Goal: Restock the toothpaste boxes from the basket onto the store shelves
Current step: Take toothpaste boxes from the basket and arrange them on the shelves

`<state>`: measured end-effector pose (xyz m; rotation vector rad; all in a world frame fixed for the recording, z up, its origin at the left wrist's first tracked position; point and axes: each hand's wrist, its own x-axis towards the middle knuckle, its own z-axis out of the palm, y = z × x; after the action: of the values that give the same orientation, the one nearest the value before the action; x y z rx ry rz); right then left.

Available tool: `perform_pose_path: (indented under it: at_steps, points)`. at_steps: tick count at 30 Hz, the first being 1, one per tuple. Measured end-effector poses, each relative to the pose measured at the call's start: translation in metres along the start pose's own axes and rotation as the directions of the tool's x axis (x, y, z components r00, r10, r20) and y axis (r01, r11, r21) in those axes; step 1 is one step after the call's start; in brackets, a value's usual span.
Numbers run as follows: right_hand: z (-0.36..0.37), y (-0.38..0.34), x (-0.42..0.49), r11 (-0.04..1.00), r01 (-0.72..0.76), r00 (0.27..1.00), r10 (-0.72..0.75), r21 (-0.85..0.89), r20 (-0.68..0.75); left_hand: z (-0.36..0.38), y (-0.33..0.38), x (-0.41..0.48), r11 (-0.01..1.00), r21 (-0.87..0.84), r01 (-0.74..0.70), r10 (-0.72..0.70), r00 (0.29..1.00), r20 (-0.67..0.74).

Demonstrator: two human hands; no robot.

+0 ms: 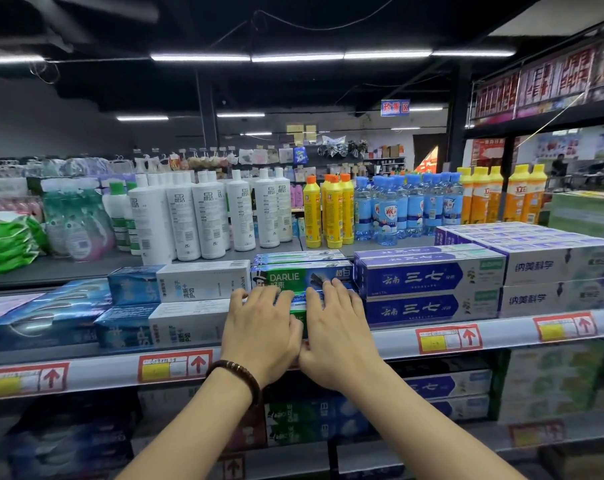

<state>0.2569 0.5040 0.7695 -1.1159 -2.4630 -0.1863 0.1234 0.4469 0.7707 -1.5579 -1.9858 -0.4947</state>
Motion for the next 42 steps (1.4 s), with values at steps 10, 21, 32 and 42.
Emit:
perform_pose_path:
  at_steps: [10, 21, 32, 42]
  points:
    - [0.0, 0.001, 0.0, 1.0, -0.011, 1.0, 0.011, -0.01, -0.006, -0.002, 0.001, -0.002, 1.0, -0.009, 0.003, -0.003, 1.0, 0.008]
    - [-0.017, 0.0, -0.009, 0.998, 0.037, 0.992, -0.029, 0.06, -0.122, -0.021, -0.008, 0.031, 0.997, 0.04, -0.07, 0.076, 0.983, -0.17]
    - [0.0, -0.008, -0.052, 0.974, 0.175, 0.946, -0.126, 0.147, -0.298, -0.047, -0.024, 0.111, 0.965, 0.126, -0.229, 0.187, 0.942, 0.28]
    - [0.023, 0.009, -0.09, 0.953, 0.248, 0.867, -0.138, 0.175, -0.478, -0.037, -0.03, 0.154, 0.981, 0.054, -0.188, 0.105, 0.738, 0.667]
